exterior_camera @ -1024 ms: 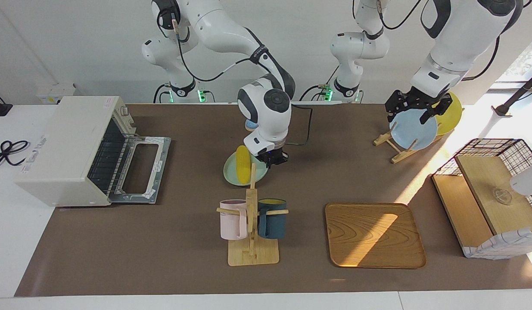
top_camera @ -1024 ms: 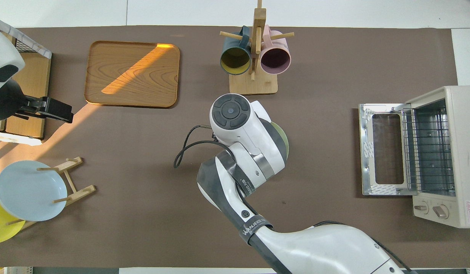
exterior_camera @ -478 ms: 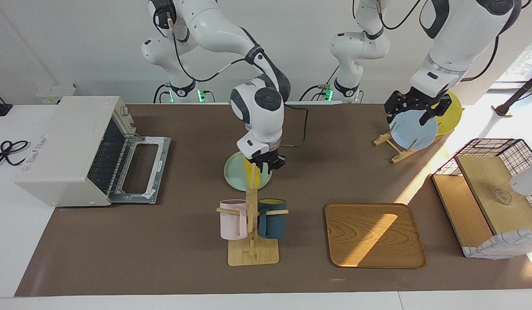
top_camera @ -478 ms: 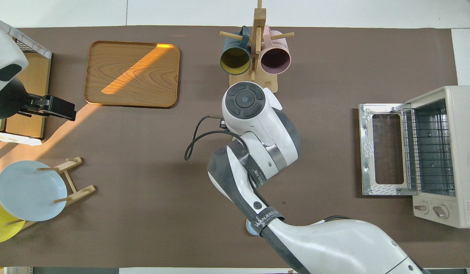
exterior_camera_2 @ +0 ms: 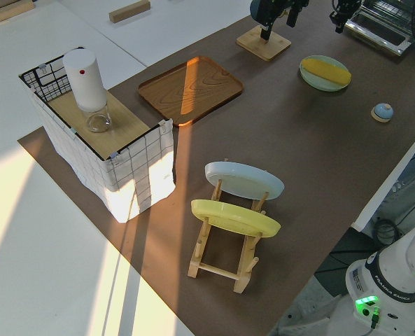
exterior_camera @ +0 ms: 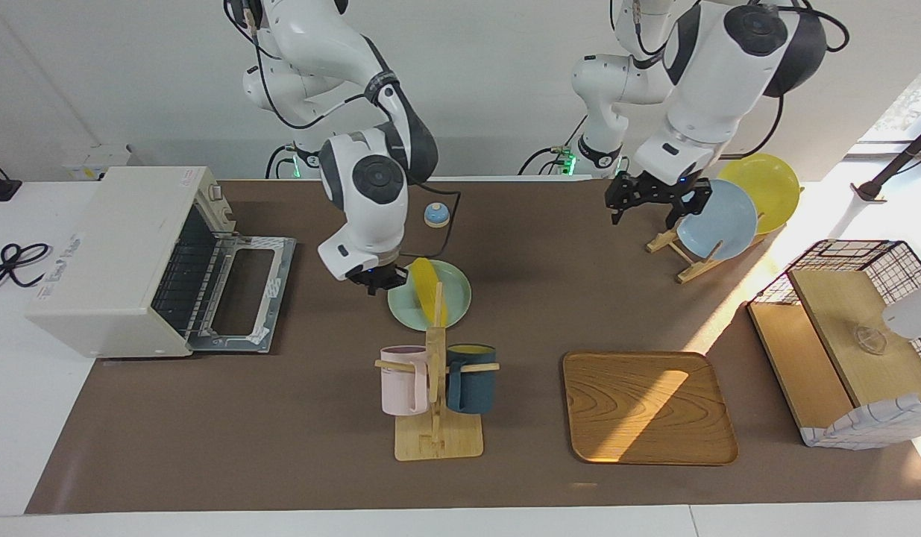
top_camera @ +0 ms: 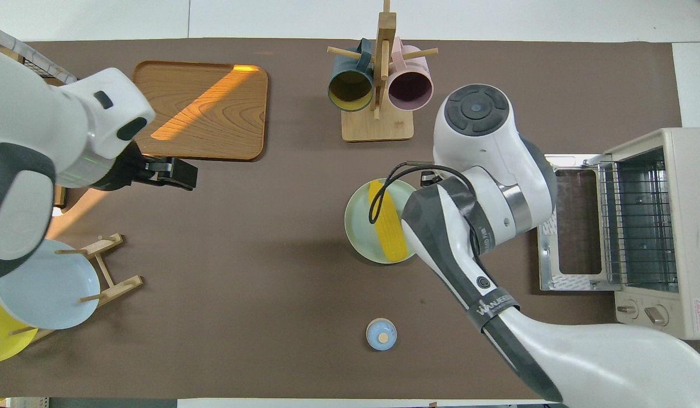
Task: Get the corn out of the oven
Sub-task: 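Lower the plate with the right gripper while the left gripper reaches the corn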
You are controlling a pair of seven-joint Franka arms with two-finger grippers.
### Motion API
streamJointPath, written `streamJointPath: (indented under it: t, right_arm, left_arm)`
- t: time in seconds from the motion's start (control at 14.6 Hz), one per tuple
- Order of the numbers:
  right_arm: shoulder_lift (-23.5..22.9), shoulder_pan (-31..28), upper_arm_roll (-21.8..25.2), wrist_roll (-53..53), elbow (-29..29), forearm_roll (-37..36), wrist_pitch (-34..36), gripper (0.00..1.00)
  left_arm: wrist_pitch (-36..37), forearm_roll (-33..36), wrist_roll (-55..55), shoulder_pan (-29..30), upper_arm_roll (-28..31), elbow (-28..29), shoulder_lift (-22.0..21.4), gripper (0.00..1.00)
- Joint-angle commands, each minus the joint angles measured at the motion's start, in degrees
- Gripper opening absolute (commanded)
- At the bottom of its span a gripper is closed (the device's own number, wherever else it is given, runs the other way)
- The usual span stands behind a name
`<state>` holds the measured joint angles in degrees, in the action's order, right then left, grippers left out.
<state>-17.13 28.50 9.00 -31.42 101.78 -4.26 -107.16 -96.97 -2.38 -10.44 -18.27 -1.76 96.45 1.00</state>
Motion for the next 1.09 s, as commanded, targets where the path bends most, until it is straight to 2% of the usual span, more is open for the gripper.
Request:
streamJointPath:
  t: [0.0, 0.2, 0.48, 0.75, 1.02]
  right_arm:
    - [4.6, -4.8, -0.7, 2.3, 11.0, -2.8, -5.0, 0.0]
    - [6.1, -8.9, -0.7, 5.1, 18.0, -3.1, -11.2, 0.0]
    - [6.2, -12.9, -0.7, 9.8, 19.4, -3.3, -12.5, 0.0]
    - [6.2, -13.9, -0.7, 9.9, 20.2, -8.0, -12.8, 0.0]
    - [6.2, -14.6, -0.7, 10.3, 20.6, -8.0, -12.8, 0.0]
  left_arm:
    - [-6.5, -1.9, -7.9, -6.7, 0.8, 6.0, -1.6, 1.0]
    - [-14.1, -2.0, -20.3, -15.8, 0.8, 7.4, 2.8, 1.0]
    - [-27.1, -2.0, -33.3, -24.8, 0.9, 6.5, 12.7, 1.0]
    - [-33.4, -1.8, -37.5, -29.1, 1.1, -1.5, 25.3, 1.0]
    - [-38.9, -1.4, -37.7, -29.5, 1.1, -1.0, 28.2, 1.0]
